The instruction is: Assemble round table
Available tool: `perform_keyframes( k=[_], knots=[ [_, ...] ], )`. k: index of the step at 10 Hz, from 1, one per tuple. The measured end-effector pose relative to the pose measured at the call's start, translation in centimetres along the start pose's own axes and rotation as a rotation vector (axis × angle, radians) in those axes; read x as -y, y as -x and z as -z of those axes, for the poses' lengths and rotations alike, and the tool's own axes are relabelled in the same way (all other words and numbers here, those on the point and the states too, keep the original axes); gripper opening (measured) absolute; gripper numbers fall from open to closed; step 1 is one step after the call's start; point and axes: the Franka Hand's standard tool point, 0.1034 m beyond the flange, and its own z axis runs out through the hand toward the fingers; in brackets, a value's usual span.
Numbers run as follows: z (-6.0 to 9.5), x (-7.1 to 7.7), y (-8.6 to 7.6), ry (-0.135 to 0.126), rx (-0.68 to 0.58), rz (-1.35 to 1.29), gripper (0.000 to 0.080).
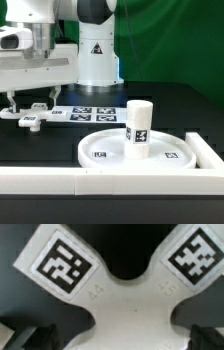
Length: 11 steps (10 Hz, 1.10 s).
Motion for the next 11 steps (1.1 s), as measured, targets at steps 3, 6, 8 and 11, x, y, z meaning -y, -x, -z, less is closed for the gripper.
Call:
perform_keyframes(
  k=[3, 6, 8, 11],
  knots=[
    [-0.4, 0.2, 0.2, -0.007, 0.007, 0.000, 0.0649],
    [-0.9, 0.4, 0.5, -0.014, 0.015, 0.000, 0.0649],
    [-1.0, 0.5, 0.5, -0.016, 0.017, 0.000, 0.0649],
    [-1.2, 0.6, 0.6, -0.019, 0.020, -0.001, 0.0522]
  ],
)
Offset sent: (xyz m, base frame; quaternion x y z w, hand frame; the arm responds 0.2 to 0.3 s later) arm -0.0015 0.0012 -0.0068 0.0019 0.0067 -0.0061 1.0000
